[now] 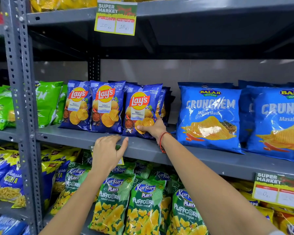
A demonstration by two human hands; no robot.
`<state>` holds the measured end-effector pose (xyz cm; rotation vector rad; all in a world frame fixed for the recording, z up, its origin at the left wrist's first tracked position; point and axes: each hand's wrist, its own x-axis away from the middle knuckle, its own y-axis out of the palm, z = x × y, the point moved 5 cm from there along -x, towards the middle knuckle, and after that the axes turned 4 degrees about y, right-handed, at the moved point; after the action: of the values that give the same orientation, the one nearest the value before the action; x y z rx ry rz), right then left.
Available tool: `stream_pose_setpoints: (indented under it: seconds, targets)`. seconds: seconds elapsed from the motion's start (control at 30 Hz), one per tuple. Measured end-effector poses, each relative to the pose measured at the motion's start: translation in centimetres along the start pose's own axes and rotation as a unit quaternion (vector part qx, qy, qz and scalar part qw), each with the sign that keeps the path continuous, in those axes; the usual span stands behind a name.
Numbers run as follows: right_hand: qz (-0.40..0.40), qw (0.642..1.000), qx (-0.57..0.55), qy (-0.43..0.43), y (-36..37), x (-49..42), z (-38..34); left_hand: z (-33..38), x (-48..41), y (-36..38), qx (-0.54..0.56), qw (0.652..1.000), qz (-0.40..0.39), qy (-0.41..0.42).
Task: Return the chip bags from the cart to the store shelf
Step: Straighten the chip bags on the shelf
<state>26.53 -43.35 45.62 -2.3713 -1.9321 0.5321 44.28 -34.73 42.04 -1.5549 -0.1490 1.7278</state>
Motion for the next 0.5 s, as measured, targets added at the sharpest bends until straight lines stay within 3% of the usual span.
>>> stream_pose_setpoints:
  seconds: [0.37,0.5]
  targets:
    - [-0.012,0.996,-0.083,0.015,-0.6,0.6,0.3,0.1,0.2,-0.3,0.003,1.0,-0.003,0.004]
    - [0.028,0.998,-0.051,-0.008,-1.5,1.6,-0.1,0.1,0.2,-0.3,0.001,1.0,-0.001,0.007]
